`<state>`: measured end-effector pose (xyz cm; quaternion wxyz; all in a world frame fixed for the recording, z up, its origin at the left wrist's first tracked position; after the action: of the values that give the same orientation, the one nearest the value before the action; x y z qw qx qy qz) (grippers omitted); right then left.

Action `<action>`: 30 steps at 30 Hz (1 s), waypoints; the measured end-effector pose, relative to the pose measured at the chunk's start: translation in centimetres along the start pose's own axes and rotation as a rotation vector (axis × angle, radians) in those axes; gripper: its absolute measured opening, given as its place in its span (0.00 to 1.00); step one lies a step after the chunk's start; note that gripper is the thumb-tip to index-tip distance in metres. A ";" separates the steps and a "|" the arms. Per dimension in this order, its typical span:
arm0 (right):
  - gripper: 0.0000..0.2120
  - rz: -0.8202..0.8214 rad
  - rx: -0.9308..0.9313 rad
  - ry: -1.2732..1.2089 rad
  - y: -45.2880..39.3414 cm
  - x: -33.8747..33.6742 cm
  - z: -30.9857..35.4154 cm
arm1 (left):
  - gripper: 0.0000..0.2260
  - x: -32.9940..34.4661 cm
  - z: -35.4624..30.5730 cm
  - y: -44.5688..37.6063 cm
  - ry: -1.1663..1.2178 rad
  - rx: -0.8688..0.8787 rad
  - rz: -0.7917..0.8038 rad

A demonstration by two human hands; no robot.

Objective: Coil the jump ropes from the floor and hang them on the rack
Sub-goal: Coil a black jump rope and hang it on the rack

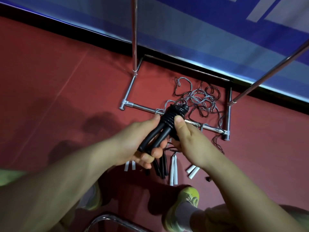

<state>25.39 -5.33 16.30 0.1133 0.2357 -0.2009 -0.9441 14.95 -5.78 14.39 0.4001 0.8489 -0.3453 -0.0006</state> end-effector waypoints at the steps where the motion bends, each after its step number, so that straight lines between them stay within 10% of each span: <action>1: 0.29 -0.011 0.015 0.038 -0.1 -0.2 0.1 | 0.27 -0.2 -0.4 0.1 -0.035 0.013 -0.045; 11: 0.36 0.031 0.185 0.210 0.0 0.1 -2.7 | 0.20 -1.9 -0.7 -0.2 -0.314 -0.016 -0.190; 30: 0.32 0.147 0.303 -0.305 0.0 1.7 -2.6 | 0.14 -3.3 -2.9 1.0 -0.983 0.109 -0.470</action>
<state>25.14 -6.70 13.53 0.1133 0.0895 -0.3716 -0.9171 12.64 -2.28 16.17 0.1364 0.8224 -0.2920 -0.4688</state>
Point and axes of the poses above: each hand's wrist, its own y-axis away from the middle knuckle, its own x-axis out of the palm, z = x × y, the point moved 8 cm from there along -y, towards the middle knuckle, and after that the axes turned 1 degree about x, right-handed, at the moved point
